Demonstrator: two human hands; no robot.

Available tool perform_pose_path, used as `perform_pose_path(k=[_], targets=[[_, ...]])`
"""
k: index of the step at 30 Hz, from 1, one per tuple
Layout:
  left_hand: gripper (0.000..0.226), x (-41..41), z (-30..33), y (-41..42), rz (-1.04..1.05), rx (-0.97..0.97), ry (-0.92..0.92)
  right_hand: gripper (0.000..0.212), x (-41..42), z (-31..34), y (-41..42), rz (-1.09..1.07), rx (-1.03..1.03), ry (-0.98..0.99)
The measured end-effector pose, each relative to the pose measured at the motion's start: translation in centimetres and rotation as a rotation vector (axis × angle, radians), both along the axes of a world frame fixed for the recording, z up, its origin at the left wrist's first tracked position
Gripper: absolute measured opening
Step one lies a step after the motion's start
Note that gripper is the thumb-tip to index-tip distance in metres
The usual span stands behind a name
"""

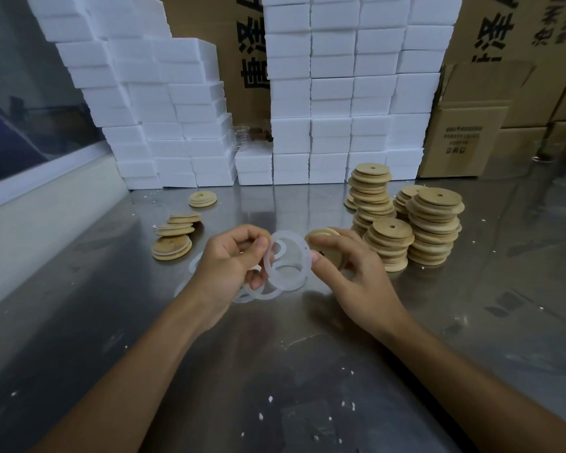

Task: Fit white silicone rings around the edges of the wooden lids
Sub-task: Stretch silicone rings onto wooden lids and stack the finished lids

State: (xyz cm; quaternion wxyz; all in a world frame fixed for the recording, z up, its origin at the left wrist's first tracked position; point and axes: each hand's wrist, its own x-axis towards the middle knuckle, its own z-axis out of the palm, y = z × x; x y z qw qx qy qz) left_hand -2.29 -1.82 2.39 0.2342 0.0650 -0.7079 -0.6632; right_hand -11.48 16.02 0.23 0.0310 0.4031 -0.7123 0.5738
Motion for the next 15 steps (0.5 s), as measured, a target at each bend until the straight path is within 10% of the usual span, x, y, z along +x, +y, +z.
perform_pose_path(k=[15], targets=[[0.016, -1.2, -1.9, 3.7, 0.137, 0.045, -0.067, 0.018, 0.6, -0.9, -1.2, 0.0, -0.065, -0.017]])
